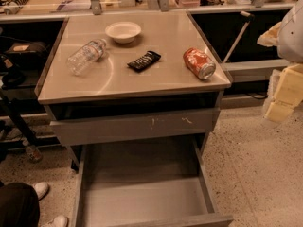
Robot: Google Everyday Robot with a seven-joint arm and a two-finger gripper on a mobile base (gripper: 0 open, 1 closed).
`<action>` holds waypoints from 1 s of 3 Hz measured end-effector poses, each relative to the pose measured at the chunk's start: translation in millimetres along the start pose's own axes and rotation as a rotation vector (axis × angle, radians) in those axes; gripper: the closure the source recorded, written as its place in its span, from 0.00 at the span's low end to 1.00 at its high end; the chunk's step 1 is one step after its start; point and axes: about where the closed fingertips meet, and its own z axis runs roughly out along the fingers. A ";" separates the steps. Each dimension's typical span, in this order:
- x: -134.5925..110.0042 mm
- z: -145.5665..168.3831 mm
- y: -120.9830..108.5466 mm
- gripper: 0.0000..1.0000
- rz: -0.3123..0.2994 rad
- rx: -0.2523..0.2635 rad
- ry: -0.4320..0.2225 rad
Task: Place rxbar chocolate into middle drawer
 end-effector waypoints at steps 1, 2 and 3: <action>0.0 0.0 0.0 0.00 0.000 0.000 0.000; -8.1 7.8 -13.6 0.00 0.062 -0.006 -0.007; -33.1 25.6 -48.9 0.00 0.181 -0.045 -0.009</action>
Offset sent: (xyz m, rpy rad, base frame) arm 0.0632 0.0184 -0.0132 0.0986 0.0724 -0.2190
